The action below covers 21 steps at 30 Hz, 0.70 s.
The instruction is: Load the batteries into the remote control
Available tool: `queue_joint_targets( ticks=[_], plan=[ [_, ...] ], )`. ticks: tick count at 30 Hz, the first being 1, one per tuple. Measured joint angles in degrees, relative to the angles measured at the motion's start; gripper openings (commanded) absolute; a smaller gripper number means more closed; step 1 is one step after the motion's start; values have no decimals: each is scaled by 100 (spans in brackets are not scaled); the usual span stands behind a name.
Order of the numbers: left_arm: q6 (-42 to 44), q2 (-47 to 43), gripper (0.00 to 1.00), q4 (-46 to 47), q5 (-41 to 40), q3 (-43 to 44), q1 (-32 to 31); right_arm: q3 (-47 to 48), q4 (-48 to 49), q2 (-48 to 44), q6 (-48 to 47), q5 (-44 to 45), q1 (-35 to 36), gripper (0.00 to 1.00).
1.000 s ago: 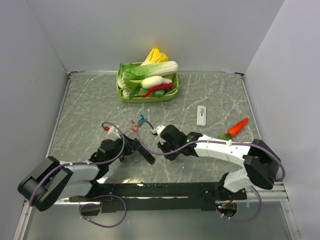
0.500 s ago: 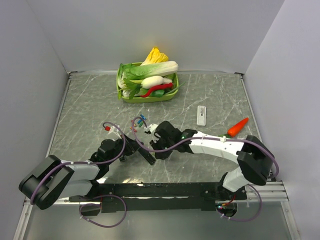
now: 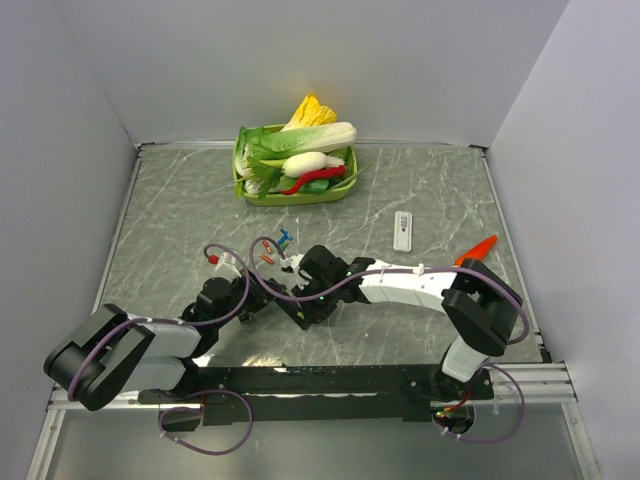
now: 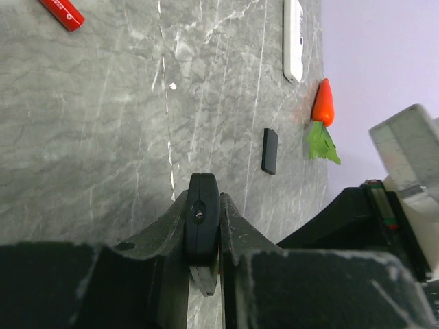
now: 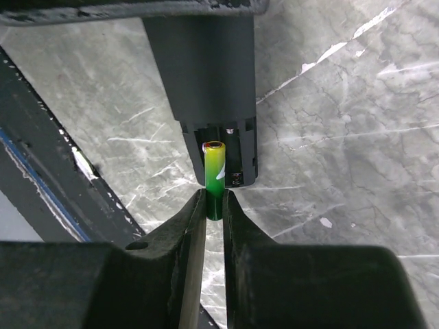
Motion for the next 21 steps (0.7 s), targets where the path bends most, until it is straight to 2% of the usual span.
queue_joint_targets(
  ticks=[21],
  plan=[
    [-251, 369, 1, 367, 286, -26, 197, 264, -162, 321, 343, 240, 0, 0]
  ],
)
